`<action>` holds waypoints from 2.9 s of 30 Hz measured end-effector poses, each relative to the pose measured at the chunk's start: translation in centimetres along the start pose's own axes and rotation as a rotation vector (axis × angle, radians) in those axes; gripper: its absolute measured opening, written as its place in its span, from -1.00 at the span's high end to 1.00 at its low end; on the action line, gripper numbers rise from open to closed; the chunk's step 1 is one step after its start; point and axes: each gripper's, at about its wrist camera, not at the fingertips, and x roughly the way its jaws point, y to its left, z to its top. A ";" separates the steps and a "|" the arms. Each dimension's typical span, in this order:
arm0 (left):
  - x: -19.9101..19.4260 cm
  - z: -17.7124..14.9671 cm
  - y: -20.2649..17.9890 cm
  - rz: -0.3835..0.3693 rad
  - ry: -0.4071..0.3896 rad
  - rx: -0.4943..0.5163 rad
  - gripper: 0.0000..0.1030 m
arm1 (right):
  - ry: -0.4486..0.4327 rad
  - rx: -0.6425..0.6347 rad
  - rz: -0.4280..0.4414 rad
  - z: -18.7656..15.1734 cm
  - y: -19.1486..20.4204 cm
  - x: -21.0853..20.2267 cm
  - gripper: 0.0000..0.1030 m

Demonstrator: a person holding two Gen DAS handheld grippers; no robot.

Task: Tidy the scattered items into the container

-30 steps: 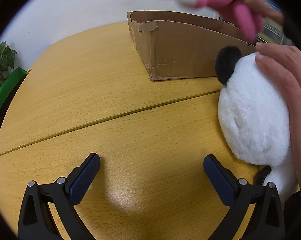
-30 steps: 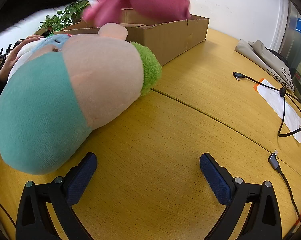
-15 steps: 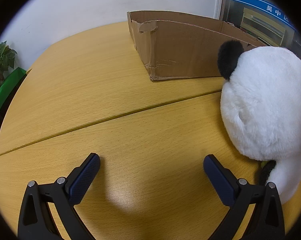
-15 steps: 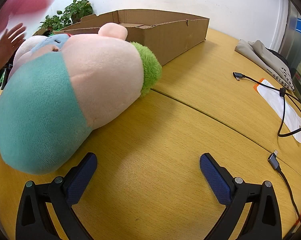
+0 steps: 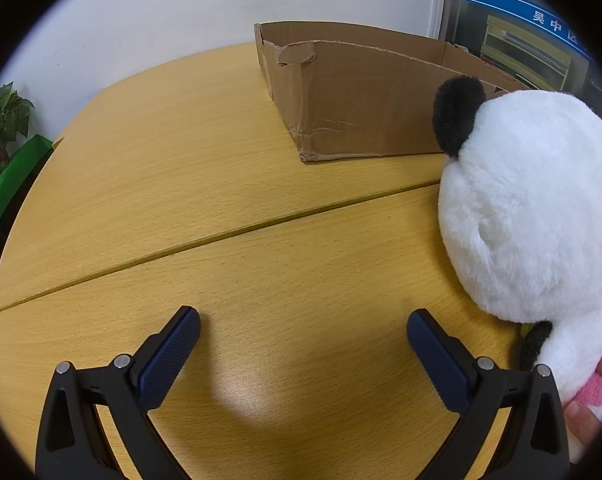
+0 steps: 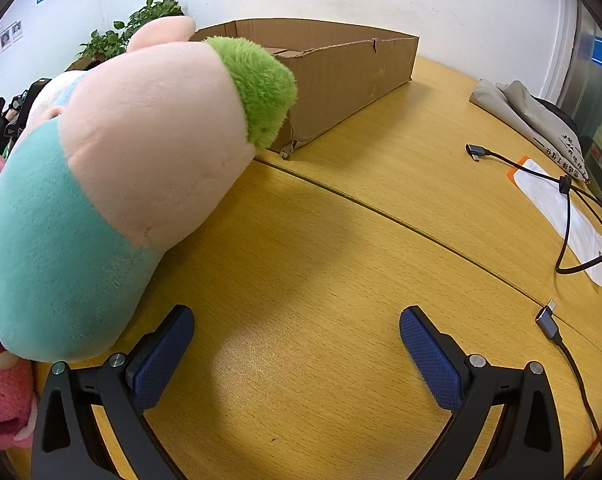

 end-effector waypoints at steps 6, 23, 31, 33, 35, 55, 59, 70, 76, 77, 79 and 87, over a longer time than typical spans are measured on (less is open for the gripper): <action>0.0 0.0 0.0 0.000 0.000 0.000 -1.00 | 0.001 0.000 0.000 0.0 0.0 0.0 -1.00; 0.3 0.4 0.2 0.039 -0.001 -0.058 -1.00 | 0.000 -0.001 0.000 0.0 -0.1 0.1 -1.00; 0.7 0.8 -0.7 0.129 -0.001 -0.177 -1.00 | 0.000 -0.001 0.000 0.0 -0.1 0.1 -1.00; 0.7 0.9 -0.7 0.130 -0.001 -0.179 -1.00 | 0.000 -0.001 0.000 0.0 -0.1 0.1 -1.00; 0.8 0.9 -0.7 0.130 -0.001 -0.180 -1.00 | 0.000 -0.001 0.000 0.0 -0.1 0.1 -1.00; 0.7 1.1 -0.9 0.132 0.001 -0.180 -1.00 | 0.001 0.004 -0.002 -0.1 -0.1 -0.1 -1.00; 0.7 1.1 -1.0 0.132 0.001 -0.180 -1.00 | 0.001 0.004 -0.002 -0.1 -0.1 -0.1 -1.00; 0.7 1.2 -1.0 0.132 0.000 -0.180 -1.00 | 0.003 -0.004 0.002 -0.6 0.1 -0.6 -1.00; 0.7 1.2 -1.0 0.132 0.001 -0.180 -1.00 | 0.004 -0.004 0.002 -0.7 0.0 -0.5 -1.00; 0.7 1.2 -1.0 0.132 0.001 -0.180 -1.00 | 0.004 -0.004 0.002 -0.7 0.0 -0.5 -1.00; 0.7 1.2 -1.0 0.132 0.001 -0.180 -1.00 | 0.004 -0.004 0.002 -0.7 0.0 -0.5 -1.00; 0.8 1.2 -1.0 0.132 0.000 -0.179 -1.00 | 0.004 -0.004 0.002 -0.6 -0.1 -0.4 -1.00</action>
